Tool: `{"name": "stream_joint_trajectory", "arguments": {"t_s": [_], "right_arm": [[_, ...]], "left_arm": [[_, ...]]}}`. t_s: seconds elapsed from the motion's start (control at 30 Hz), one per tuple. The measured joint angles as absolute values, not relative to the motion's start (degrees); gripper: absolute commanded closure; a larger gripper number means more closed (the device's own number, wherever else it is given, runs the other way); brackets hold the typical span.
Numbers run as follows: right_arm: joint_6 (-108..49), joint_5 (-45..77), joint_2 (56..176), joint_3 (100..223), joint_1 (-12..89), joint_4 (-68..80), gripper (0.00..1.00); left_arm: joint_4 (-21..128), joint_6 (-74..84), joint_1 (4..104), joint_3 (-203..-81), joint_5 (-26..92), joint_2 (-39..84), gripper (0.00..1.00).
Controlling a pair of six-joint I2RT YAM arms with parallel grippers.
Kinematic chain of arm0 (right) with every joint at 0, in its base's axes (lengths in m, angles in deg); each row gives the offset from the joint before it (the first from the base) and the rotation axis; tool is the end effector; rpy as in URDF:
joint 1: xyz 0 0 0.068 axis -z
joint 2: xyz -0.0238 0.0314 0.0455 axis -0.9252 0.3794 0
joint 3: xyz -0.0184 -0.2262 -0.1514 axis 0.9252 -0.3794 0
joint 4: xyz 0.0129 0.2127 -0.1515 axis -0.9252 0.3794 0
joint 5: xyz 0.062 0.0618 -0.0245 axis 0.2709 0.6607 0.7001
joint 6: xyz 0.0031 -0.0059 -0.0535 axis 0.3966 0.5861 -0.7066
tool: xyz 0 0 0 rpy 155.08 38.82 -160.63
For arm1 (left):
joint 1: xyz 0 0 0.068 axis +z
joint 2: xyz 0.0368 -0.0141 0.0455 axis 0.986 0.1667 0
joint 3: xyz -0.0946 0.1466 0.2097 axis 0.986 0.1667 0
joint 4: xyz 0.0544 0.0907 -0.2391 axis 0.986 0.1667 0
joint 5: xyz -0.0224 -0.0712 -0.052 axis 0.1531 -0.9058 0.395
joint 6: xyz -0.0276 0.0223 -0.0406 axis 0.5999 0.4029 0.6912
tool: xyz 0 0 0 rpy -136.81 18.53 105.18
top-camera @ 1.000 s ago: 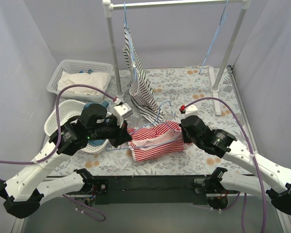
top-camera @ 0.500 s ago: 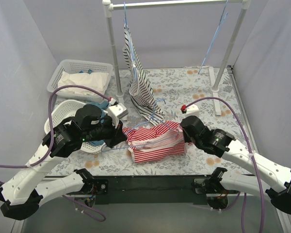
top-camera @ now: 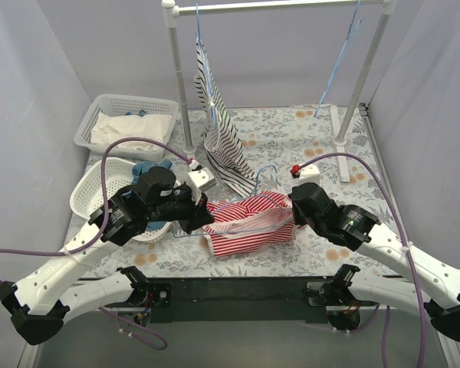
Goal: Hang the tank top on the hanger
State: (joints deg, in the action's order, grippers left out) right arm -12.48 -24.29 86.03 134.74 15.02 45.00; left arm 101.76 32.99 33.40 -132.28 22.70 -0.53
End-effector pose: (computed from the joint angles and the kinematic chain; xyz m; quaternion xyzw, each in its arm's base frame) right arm 0.1234 0.1302 0.3009 -0.1096 0.8770 0.0400 0.4662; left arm 0.1113 -0.1361 0.3624 0.1266 0.8721 -0.4139 0.2282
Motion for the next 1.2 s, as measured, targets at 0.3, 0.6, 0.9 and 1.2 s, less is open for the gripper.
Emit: {"name": "stream_joint_trajectory", "arguments": {"t_s": [0.3, 0.6, 0.9, 1.2], "right_arm": [[-13.31, -23.92, 85.02, 138.21, 15.02, 45.35, 0.99], [-13.07, -22.39, 81.22, 137.73, 15.02, 43.91, 0.99], [-11.25, -21.53, 75.17, 132.72, 15.02, 39.98, 0.62], [-12.26, -19.74, 71.65, 130.93, 15.02, 32.68, 0.5]], "left_arm": [[91.44, 33.18, 33.4, -127.51, 16.36, 1.7, 1.0], [68.29, 40.83, 33.38, -113.46, 15.53, 5.44, 1.0], [47.18, 47.96, 31.57, -105.2, 14.96, 11.14, 1.0], [41.08, 48.48, 29.95, -105.02, 14.87, 14.4, 1.0]]}}
